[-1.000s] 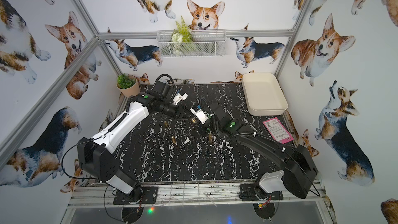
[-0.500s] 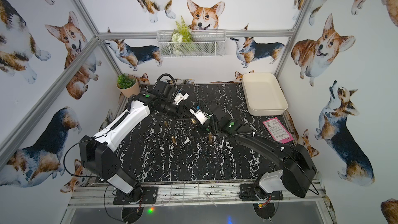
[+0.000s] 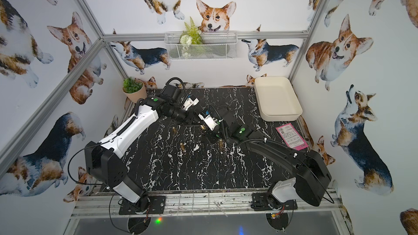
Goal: Open the lipstick cap
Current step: Place the lipstick at the center of the board.
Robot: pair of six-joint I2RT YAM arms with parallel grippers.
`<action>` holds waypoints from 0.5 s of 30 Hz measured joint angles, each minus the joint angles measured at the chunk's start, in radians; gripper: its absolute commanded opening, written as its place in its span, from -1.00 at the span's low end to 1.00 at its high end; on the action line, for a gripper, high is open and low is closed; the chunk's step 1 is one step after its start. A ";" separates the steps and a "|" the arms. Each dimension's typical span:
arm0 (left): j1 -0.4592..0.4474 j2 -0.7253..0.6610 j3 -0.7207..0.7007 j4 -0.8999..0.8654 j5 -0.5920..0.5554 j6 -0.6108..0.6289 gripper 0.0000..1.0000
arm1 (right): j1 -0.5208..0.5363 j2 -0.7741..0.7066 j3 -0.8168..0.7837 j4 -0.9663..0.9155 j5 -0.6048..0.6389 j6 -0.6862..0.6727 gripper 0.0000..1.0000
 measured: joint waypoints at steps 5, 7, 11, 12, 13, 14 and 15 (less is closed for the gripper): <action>-0.003 0.003 0.003 -0.007 0.000 0.003 -0.44 | 0.000 0.002 0.001 0.000 0.000 0.000 -1.00; -0.003 0.003 0.004 -0.008 -0.001 0.003 -0.47 | 0.000 0.002 0.001 0.000 0.000 0.000 -1.00; -0.004 0.003 0.004 -0.010 -0.006 0.003 -0.52 | 0.000 0.004 0.001 0.000 0.000 0.000 -1.00; -0.003 0.003 0.004 -0.010 -0.008 0.003 -0.52 | 0.000 0.004 0.002 0.000 0.000 0.000 -1.00; -0.003 0.003 0.004 -0.010 -0.008 0.003 -0.55 | 0.000 0.004 0.002 0.000 0.000 -0.001 -1.00; -0.003 0.003 0.005 -0.011 -0.008 0.003 -0.55 | 0.000 0.004 0.002 0.000 0.000 -0.001 -1.00; -0.003 0.003 0.005 -0.011 -0.008 0.003 -0.55 | 0.000 0.004 0.002 0.000 0.000 -0.002 -1.00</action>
